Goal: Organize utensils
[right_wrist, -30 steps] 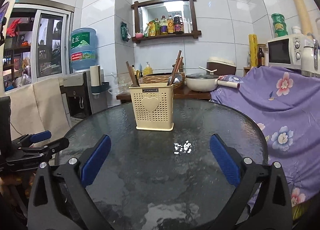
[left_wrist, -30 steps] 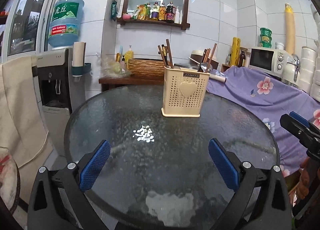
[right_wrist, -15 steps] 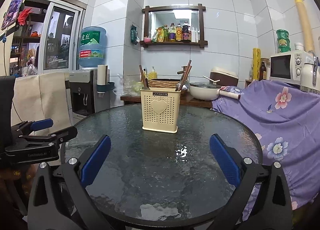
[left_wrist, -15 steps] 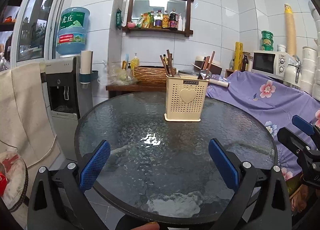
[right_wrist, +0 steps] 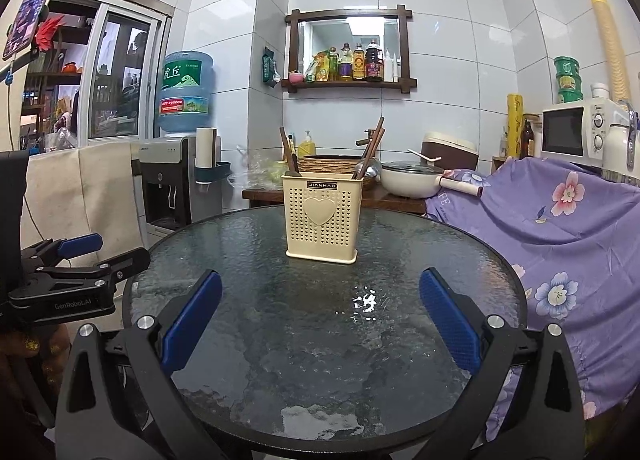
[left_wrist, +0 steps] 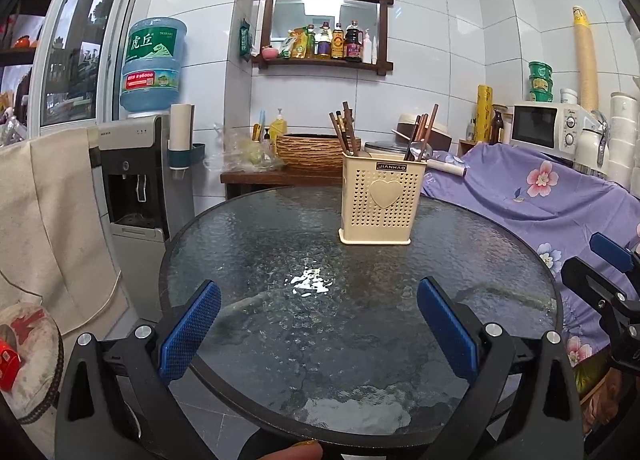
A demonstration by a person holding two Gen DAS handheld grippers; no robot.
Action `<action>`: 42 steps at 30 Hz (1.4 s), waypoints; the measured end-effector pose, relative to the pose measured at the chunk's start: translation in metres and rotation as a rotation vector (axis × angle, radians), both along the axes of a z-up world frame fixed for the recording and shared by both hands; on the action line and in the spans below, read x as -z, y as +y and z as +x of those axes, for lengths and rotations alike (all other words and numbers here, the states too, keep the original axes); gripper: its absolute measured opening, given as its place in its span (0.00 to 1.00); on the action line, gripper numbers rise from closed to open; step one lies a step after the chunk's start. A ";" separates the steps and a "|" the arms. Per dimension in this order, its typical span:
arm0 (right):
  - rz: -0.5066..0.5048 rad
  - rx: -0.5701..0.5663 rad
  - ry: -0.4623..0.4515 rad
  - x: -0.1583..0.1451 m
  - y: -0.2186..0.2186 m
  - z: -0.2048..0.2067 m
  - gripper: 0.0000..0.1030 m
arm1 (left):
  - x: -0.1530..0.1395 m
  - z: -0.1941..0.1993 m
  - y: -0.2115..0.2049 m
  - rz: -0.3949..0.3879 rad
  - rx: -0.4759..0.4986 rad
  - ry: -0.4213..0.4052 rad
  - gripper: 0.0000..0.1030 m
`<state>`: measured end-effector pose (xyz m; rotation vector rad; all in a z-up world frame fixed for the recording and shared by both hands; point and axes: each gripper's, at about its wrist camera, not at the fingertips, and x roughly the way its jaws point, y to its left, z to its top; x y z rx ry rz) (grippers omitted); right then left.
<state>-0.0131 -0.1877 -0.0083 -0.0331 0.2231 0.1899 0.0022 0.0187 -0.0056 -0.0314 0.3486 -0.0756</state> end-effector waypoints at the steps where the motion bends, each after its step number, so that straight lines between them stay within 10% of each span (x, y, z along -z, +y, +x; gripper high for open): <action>1: 0.001 0.001 0.000 0.000 0.000 0.000 0.94 | 0.000 0.000 0.000 -0.002 0.001 0.001 0.94; 42: -0.023 0.005 0.011 0.003 0.003 0.006 0.94 | 0.001 0.007 -0.005 0.019 -0.008 0.016 0.94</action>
